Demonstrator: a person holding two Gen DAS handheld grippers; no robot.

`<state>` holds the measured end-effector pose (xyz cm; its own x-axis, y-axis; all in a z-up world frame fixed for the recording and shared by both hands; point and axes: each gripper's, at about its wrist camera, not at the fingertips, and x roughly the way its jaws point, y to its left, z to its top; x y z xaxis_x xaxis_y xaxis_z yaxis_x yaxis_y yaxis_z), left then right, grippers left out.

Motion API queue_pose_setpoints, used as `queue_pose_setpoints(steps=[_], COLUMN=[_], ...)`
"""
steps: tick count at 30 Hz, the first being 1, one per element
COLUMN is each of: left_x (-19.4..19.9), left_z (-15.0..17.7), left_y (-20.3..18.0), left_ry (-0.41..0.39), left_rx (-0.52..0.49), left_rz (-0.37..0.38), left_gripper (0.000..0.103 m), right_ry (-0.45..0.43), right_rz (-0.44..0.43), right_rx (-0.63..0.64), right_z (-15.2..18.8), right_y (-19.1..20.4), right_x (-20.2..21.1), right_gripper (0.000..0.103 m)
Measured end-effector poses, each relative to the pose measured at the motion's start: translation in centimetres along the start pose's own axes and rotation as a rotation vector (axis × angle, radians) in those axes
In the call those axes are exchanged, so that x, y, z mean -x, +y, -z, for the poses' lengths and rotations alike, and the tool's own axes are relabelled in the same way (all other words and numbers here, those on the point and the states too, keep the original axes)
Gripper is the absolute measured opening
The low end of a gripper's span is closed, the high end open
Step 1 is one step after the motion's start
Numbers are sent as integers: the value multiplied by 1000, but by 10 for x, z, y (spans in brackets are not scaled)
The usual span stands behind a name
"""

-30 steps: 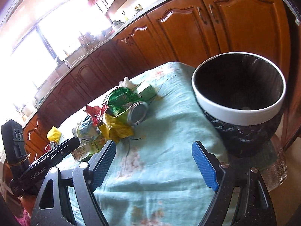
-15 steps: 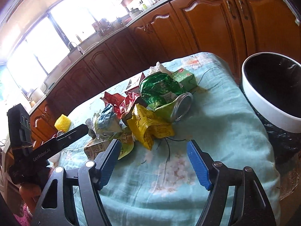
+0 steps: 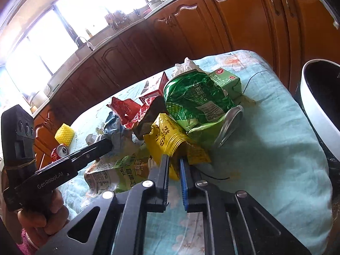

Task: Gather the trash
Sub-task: 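Grasp the crumpled white paper with the left gripper while the right gripper grasps the yellow snack bag, then carry the paper and yellow bag over the bin and open both grippers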

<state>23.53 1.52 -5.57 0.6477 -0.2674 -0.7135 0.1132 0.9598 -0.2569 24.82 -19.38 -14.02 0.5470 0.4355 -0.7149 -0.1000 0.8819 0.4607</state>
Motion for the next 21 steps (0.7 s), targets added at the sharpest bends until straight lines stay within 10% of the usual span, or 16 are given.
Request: queue_pose_setpoints(steps=[21], left_x=[53], left_z=[23], left_y=[-46], left_ry=[-88], left_rx=[-105], left_rz=[87], left_gripper=[23], right_ry=[-115], right_rz=[-2], right_rx=[0], right_z=[19], right_y=[-9], right_x=[89], right_gripper=[3])
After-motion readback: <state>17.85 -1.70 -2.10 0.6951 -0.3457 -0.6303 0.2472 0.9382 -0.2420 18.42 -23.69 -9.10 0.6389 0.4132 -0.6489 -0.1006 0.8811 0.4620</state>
